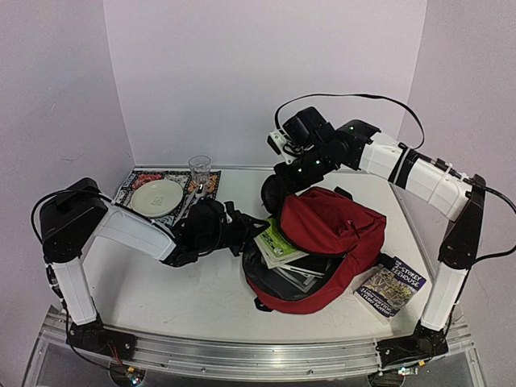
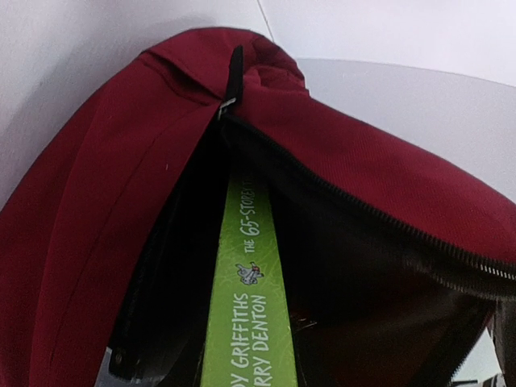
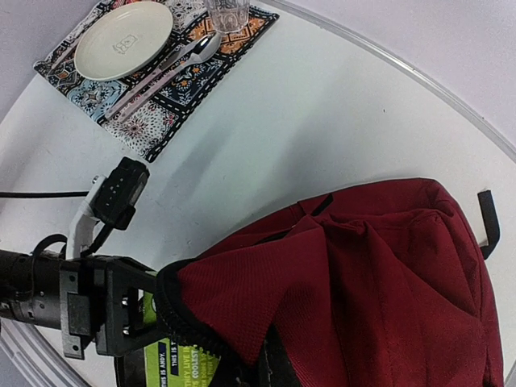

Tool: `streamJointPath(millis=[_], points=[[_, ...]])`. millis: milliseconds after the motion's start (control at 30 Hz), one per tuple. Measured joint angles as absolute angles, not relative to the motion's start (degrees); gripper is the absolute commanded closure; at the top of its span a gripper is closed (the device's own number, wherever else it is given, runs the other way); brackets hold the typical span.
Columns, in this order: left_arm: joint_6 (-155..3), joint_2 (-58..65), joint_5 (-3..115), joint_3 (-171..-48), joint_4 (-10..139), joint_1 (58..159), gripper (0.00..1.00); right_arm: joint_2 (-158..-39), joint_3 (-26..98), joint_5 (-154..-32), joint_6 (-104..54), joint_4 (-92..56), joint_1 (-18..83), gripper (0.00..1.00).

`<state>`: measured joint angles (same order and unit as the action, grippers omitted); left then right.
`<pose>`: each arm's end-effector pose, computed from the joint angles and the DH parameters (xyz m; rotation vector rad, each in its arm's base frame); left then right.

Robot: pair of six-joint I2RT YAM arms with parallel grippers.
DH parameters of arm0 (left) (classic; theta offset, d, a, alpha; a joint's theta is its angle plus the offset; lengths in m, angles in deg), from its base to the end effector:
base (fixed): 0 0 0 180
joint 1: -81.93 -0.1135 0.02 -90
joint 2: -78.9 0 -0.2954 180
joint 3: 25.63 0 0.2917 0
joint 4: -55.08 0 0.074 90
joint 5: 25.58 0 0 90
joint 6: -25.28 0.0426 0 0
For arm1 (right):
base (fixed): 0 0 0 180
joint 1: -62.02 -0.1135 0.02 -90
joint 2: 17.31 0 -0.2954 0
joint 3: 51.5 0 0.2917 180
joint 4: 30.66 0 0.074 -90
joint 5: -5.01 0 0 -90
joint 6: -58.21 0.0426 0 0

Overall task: Pack the student bag
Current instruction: Place the book in the largest pocket of the bag.

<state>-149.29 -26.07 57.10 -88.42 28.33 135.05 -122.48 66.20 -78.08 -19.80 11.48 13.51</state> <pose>0.2504 -0.3428 0.1721 -0.5054 2.2004 -1.6533 0.3239 0.3585 0.4044 -0.5946 2.0402 0.5118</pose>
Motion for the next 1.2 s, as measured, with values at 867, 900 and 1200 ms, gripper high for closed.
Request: streamJointPath(millis=[867, 900, 1200], points=[[-143.56, -39.96, 70.12, -100.48, 26.45, 140.07, 0.41, -122.42, 67.25, -75.92, -21.96, 10.32, 13.51, 0.88], [-142.73, -39.09, 70.18, -99.3, 26.55, 140.1, 0.38, -122.29, 66.76, -75.95, -21.94, 9.99, 13.51, 0.83], [-135.51, -28.54, 69.0, -93.36, 28.36, 140.17, 0.25, -117.77, 58.75, -77.14, -20.38, 7.62, 13.51, 0.66]])
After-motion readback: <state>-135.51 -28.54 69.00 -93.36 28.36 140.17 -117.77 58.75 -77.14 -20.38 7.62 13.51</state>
